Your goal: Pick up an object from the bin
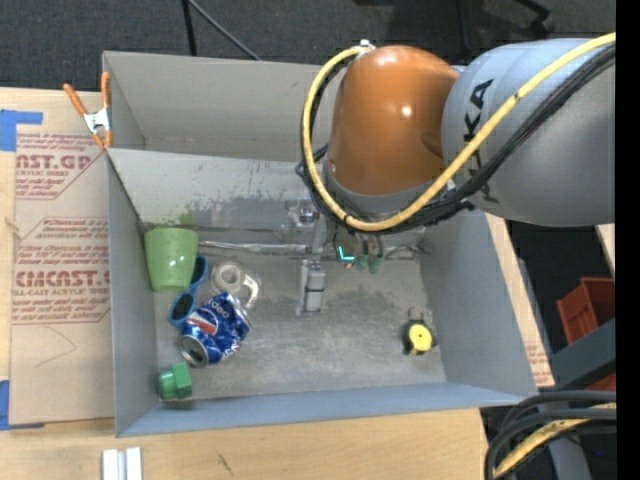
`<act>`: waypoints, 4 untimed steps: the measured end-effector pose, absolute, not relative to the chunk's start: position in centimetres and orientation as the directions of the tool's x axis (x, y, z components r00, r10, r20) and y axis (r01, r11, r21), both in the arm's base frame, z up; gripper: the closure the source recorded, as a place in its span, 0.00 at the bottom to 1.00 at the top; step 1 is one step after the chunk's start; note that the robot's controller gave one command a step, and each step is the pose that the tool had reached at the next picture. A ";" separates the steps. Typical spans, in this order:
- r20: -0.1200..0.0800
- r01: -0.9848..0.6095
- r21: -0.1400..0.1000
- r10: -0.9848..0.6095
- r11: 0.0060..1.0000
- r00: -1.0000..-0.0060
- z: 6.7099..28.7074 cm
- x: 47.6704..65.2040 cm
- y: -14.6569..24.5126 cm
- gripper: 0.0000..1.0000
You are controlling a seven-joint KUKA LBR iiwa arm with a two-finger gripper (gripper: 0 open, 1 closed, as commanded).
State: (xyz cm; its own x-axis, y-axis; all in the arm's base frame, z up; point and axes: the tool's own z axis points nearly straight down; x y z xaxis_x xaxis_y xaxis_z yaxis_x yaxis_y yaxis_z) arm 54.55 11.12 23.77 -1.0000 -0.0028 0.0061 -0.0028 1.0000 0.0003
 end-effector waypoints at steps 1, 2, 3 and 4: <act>0.007 0.021 0.000 0.021 1.000 -1.000 10.1 54.6 16.8 0.00; 0.000 0.019 0.001 0.019 1.000 -1.000 7.0 56.8 20.1 0.00; -0.004 -0.002 0.001 -0.002 1.000 -1.000 8.3 57.1 18.8 0.00; -0.001 -0.001 0.001 -0.001 1.000 -1.000 8.2 57.1 18.8 1.00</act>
Offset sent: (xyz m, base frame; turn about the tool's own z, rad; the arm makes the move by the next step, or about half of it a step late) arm 0.0028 0.0543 -0.1317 0.0275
